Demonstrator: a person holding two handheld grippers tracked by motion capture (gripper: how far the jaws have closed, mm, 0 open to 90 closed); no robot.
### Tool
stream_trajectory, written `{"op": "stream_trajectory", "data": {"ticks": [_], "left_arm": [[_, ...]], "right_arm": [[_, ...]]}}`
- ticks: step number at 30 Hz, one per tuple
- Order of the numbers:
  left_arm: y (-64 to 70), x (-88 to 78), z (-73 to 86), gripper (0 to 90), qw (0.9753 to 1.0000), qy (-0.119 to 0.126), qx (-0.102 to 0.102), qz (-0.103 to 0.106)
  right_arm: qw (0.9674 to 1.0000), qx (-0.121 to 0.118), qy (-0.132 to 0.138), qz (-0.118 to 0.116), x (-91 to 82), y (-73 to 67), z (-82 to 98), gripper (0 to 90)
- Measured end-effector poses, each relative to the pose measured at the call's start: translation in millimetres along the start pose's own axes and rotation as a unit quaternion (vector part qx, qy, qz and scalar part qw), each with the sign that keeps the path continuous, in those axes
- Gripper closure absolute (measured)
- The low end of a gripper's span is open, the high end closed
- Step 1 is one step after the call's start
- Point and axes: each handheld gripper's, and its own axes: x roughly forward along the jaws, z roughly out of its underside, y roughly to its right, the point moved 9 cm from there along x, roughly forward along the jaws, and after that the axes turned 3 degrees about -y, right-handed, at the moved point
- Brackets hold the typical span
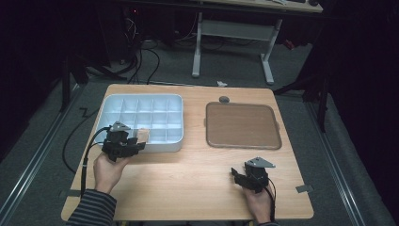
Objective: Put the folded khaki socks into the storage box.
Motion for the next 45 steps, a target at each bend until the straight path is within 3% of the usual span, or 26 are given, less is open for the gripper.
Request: {"op": "stream_trajectory", "data": {"ticks": [24,45], "left_arm": [[28.2,-10.2,15.9,54.5,0.9994,0.024,0.009,0.025],[46.1,4.3,22.5,52.5,0.9987,0.023,0.018,0.041]], "right_arm": [[1.0000,-0.001,0.000,0.000,0.0,-0.1,0.0,37.0],[1.0000,-0.001,0.000,0.000,0.0,-0.1,0.0,37.0]]}}
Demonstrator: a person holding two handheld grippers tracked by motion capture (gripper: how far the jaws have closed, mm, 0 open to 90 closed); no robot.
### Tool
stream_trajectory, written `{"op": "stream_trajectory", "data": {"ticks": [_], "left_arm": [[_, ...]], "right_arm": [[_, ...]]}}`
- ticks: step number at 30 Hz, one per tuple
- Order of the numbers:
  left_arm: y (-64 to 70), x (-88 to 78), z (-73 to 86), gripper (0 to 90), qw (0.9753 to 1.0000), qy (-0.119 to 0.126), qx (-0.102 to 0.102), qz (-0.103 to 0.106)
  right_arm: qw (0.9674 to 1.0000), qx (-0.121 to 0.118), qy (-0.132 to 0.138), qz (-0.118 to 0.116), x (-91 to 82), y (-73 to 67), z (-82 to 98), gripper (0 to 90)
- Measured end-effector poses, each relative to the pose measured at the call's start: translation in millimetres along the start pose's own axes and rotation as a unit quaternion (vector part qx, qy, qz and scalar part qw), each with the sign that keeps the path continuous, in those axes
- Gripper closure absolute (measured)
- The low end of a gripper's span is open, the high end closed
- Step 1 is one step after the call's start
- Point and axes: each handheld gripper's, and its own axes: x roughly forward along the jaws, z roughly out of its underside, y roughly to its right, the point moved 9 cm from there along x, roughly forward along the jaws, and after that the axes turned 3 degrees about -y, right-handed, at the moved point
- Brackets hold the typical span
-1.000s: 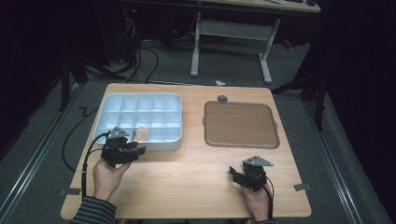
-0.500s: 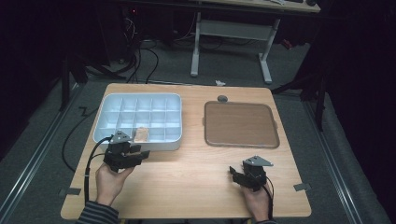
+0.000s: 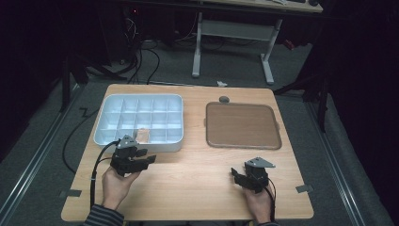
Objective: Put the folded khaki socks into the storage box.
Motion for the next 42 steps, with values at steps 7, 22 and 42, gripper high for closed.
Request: {"op": "stream_trajectory", "data": {"ticks": [7,22,42], "left_arm": [[6.3,5.6,2.8,50.1,0.9999,-0.009,0.006,0.007],[20.0,18.9,8.2,49.0,0.9996,-0.010,0.006,0.024],[33.7,40.0,21.5,47.9,0.9990,-0.027,0.011,0.034]], "right_arm": [[1.0000,0.000,0.000,0.001,0.0,0.0,0.0,37.0],[1.0000,-0.001,0.000,0.001,0.1,-0.1,0.0,37.0],[1.0000,-0.002,0.000,0.001,0.1,-0.1,0.0,36.9]]}}
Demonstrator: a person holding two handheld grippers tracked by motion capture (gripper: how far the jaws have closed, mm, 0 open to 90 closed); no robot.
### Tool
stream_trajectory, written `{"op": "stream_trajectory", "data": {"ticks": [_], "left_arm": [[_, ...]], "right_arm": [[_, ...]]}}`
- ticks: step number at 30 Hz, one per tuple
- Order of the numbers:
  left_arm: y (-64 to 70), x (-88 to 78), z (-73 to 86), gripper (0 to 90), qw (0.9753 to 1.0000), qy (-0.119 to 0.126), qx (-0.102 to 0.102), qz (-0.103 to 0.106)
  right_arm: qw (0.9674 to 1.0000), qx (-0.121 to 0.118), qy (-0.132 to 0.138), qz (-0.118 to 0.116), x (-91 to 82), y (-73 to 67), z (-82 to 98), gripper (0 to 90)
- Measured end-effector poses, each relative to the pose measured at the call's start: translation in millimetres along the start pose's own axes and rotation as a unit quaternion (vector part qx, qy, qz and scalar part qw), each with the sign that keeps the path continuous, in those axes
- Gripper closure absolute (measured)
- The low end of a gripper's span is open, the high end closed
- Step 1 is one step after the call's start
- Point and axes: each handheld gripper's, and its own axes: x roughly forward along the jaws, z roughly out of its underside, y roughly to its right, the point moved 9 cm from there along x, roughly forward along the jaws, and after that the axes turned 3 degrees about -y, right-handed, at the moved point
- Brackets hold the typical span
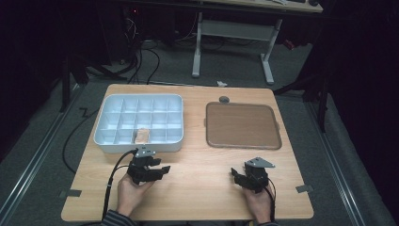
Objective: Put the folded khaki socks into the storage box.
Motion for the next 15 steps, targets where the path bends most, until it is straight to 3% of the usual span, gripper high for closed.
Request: {"op": "stream_trajectory", "data": {"ticks": [15], "left_arm": [[3.1,19.8,5.2,47.5,1.0000,0.003,-0.007,0.002]], "right_arm": [[1.0000,-0.001,0.000,0.001,0.0,0.1,0.0,36.9]]}}
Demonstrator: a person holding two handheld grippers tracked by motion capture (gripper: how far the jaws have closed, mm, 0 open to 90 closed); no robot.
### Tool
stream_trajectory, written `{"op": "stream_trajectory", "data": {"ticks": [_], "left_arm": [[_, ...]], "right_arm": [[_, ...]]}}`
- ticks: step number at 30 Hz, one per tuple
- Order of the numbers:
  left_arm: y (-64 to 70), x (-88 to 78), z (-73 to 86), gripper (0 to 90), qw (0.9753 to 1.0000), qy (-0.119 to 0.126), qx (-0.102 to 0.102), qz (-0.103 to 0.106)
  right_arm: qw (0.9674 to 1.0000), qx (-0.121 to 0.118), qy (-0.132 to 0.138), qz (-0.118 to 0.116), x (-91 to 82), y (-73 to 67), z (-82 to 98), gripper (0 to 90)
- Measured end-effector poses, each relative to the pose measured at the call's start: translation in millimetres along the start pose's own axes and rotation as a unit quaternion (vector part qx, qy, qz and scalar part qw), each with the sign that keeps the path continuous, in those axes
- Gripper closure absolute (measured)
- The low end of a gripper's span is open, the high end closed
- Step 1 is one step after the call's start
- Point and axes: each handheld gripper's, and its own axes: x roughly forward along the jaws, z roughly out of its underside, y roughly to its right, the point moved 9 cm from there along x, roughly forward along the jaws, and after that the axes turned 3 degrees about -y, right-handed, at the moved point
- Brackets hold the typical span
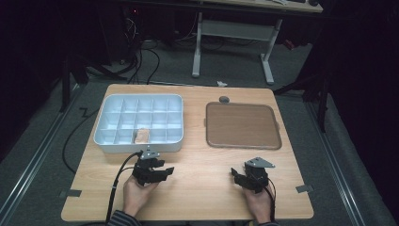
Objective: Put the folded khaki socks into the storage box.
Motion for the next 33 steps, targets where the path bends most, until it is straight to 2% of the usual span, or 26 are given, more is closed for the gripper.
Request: {"op": "stream_trajectory", "data": {"ticks": [15,23,27,33], "left_arm": [[2.8,18.5,7.4,47.5,0.9996,-0.016,0.017,-0.013],[4.0,24.5,7.4,47.4,0.9995,-0.014,0.023,-0.018],[4.2,26.3,5.9,47.0,0.9997,-0.008,0.020,-0.015],[6.0,28.0,6.4,46.0,0.9992,0.001,0.033,-0.023]], "right_arm": [[1.0000,-0.003,-0.001,0.001,0.2,-0.9,0.1,35.8],[1.0000,-0.003,-0.002,0.001,0.2,-0.9,0.2,35.8],[1.0000,-0.003,-0.002,0.001,0.2,-1.1,0.2,35.8],[1.0000,-0.003,-0.002,0.001,0.2,-1.0,0.2,35.8]]}}
